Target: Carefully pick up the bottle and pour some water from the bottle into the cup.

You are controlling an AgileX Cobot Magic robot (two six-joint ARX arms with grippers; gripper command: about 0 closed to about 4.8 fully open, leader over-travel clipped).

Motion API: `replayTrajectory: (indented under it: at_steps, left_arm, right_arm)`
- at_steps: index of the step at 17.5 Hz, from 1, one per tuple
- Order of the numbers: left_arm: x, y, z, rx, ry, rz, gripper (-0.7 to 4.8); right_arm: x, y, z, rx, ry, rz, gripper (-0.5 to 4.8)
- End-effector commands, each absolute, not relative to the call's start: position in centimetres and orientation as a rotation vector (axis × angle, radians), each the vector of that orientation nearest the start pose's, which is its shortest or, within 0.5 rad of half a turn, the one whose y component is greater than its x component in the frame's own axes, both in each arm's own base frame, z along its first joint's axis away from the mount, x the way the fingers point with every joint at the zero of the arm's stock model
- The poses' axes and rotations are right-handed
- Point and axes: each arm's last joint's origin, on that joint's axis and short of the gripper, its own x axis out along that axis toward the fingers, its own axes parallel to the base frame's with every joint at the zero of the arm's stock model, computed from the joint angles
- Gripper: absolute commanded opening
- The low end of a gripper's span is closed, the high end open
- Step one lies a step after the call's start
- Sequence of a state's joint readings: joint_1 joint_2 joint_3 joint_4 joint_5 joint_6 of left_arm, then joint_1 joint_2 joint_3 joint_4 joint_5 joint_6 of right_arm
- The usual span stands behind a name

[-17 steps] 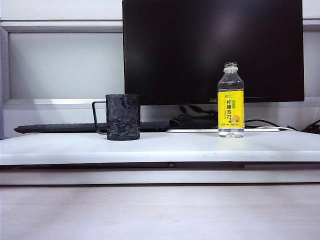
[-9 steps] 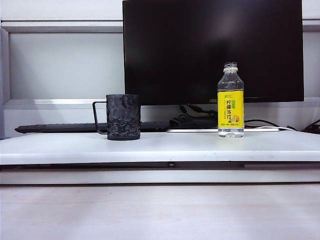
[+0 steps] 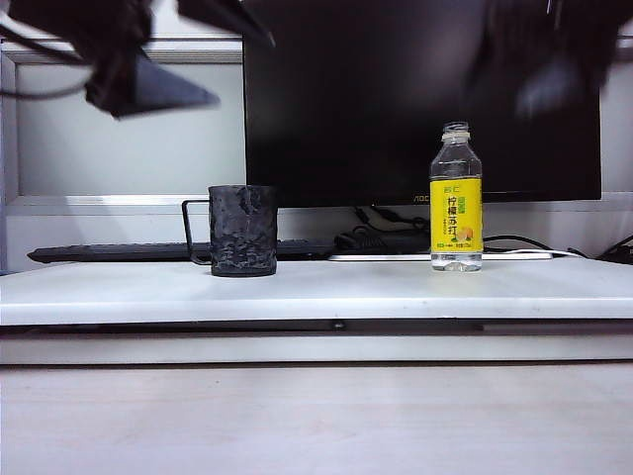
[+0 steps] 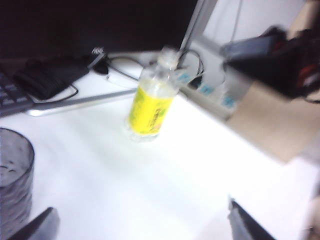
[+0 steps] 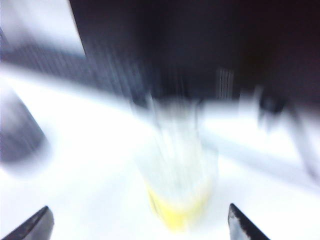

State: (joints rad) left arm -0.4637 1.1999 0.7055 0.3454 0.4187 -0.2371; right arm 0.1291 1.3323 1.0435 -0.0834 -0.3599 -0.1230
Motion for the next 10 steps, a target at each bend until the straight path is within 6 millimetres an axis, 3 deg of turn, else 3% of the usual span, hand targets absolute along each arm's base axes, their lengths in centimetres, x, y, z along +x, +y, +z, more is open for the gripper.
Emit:
replayTrajectory:
  at_steps: [1,6,10]
  left_arm:
    - [23.0,-12.9,27.6,-0.195,0.207,-0.806,4.79]
    - [23.1,-12.6,27.6,-0.186,0.197,-0.761,4.79]
    - [23.0,-12.6,27.3,-0.184,0.237,-0.783,4.79]
  right_arm:
    - [31.0,5.1,29.2,-0.145,0.398,0.495,4.79]
    - [31.2,8.0,28.3,-0.226,0.409,0.526,4.79]
    - [31.8,8.2,26.6,-0.198,0.496,0.496,4.79]
